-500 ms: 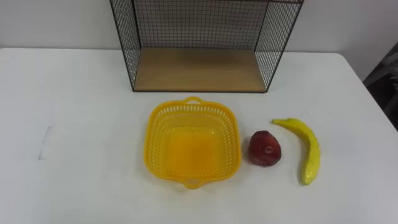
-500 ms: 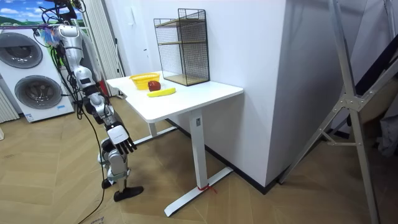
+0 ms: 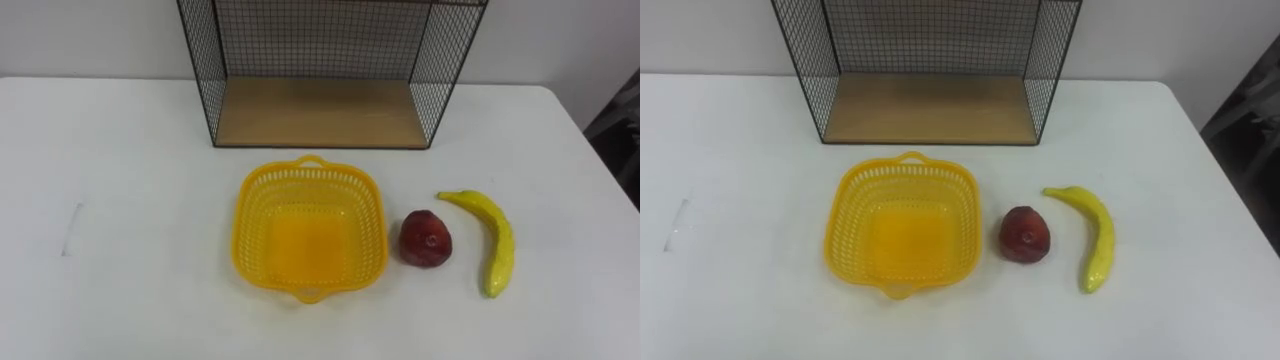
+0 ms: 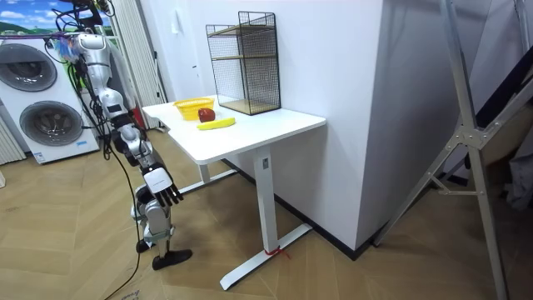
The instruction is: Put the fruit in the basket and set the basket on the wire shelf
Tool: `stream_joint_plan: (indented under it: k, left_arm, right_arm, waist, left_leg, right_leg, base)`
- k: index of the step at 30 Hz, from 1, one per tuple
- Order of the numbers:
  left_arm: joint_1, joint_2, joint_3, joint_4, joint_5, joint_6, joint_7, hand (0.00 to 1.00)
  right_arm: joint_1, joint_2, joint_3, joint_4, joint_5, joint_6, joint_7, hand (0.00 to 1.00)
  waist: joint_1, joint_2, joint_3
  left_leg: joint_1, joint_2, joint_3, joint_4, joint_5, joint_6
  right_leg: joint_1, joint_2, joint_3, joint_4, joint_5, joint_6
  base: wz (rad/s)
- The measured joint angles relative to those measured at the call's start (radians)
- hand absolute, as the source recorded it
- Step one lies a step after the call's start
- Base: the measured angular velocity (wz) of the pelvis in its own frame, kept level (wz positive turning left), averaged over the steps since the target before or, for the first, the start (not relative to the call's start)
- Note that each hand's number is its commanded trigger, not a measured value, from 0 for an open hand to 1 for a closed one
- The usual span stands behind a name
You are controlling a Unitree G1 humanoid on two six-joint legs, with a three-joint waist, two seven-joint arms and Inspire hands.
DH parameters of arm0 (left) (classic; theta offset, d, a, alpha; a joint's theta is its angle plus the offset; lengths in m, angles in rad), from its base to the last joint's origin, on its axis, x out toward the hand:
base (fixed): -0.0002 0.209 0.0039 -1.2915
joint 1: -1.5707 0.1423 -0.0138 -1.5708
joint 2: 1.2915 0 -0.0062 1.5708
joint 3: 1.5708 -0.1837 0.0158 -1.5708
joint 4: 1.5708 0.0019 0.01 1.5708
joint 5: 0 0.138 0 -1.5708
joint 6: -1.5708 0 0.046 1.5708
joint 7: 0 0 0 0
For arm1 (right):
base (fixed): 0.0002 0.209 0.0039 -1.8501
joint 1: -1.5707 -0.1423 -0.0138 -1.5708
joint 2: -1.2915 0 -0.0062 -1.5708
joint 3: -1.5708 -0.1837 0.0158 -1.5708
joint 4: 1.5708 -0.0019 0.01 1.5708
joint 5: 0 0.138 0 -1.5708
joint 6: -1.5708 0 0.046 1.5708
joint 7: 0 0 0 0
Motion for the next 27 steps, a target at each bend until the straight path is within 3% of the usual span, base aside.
stream_joint_plan:
  k: [5, 7, 14, 20, 23, 27]
  left_arm:
    - [-0.013, 0.001, 0.027, 0.003, 0.001, -0.008, 0.003, 0.0]
    - [-0.013, -0.002, 0.052, 0.003, 0.001, -0.023, 0.007, 0.0]
    - [-0.002, -0.014, 0.125, 0.004, -0.035, -0.026, 0.008, 0.0]
    - [0.023, -0.019, 0.23, 0.001, -0.045, -0.06, 0.008, 0.0]
    - [0.031, -0.02, 0.256, 0.003, -0.059, -0.073, 0.008, 0.0]
    - [0.044, -0.015, 0.274, 0.0, -0.058, -0.077, 0.008, 0.0]
  right_arm:
    - [-0.008, 0.002, -0.007, 0.027, 0.043, 0.0, 0.0, 0.0]
    - [0.0, 0.007, -0.025, 0.038, 0.112, 0.0, -0.007, 0.0]
    - [0.032, 0.015, -0.144, 0.055, 0.429, 0.015, -0.025, 0.0]
    - [0.026, 0.017, -0.433, 0.063, 0.884, 0.011, -0.094, 0.0]
    - [0.022, 0.016, -0.543, 0.058, 1.033, 0.009, -0.128, 0.0]
    - [0.017, 0.015, -0.637, 0.007, 1.093, 0.002, -0.194, 0.0]
  waist:
    - [0.0, -0.005, 0.0023]
    - [0.002, -0.005, 0.0015]
    - [-0.002, 0.005, -0.0028]
    - [-0.038, 0.009, -0.0044]
    - [-0.053, 0.013, -0.0092]
    - [-0.078, 0.008, -0.0138]
  left_leg:
    - [0.001, 0.0, -0.001, -0.001, 0.0, 0.0]
    - [0.001, 0.0, 0.002, -0.002, 0.0, 0.0]
    - [0.008, 0.001, 0.002, -0.005, 0.0, 0.0]
    - [0.031, 0.0, 0.003, -0.013, -0.001, 0.0]
    - [0.032, -0.001, 0.005, -0.012, -0.001, 0.0]
    - [0.032, -0.003, 0.006, -0.009, -0.001, 0.0]
  right_leg:
    - [0.0, 0.0, 0.003, 0.0, 0.0, 0.0]
    - [-0.001, 0.007, 0.006, 0.0, 0.0, 0.0]
    - [0.003, 0.009, 0.009, -0.001, 0.0, 0.0]
    - [0.011, 0.009, 0.016, 0.003, -0.01, 0.003]
    - [0.013, 0.007, 0.016, 0.019, -0.011, 0.002]
    - [0.012, 0.006, 0.016, 0.023, -0.014, 0.001]
  base:
    - [0.0]
    - [-0.02]
    - [0.0]
    - [0.0]
    - [0.0]
    - [0.0]
